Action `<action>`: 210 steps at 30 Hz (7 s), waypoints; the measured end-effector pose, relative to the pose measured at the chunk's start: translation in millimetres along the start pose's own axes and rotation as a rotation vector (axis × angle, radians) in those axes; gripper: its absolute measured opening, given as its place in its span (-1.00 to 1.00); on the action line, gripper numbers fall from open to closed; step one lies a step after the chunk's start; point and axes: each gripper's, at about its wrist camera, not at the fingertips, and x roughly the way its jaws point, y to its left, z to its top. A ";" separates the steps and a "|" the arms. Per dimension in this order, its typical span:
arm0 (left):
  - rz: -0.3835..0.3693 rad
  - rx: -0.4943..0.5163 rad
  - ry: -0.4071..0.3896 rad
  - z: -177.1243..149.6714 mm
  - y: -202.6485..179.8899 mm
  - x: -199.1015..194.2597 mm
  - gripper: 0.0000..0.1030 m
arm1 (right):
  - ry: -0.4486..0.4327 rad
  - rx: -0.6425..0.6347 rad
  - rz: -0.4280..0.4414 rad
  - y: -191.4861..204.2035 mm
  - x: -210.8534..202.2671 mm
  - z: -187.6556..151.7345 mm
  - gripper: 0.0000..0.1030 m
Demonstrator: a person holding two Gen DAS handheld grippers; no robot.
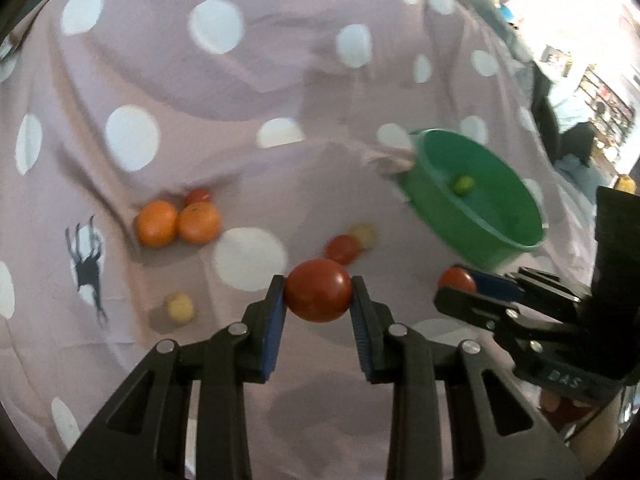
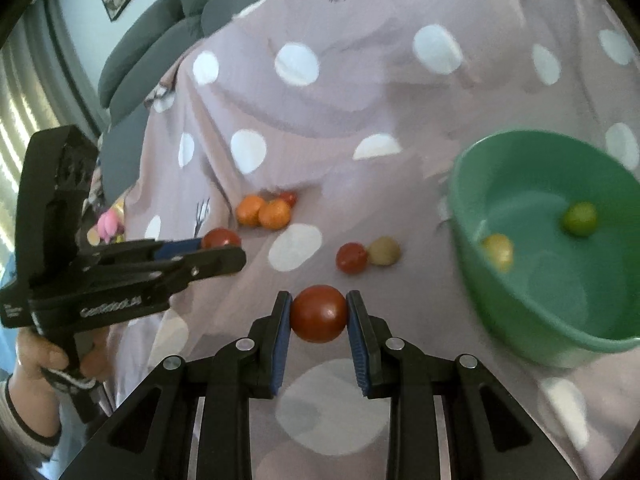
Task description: Organize fruits
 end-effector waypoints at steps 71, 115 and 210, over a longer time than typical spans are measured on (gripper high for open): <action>0.064 -0.286 -0.033 -83.7 86.4 -61.5 0.34 | 0.063 -0.038 -0.081 21.4 -7.3 -20.6 -0.08; 0.120 -0.061 0.052 -34.6 91.5 30.8 -0.51 | 0.163 0.193 -0.119 -25.3 91.3 34.0 -0.44; 0.001 -0.160 0.026 -25.1 -11.6 6.9 0.86 | -0.140 0.118 -0.150 -55.1 -82.7 -38.1 -0.28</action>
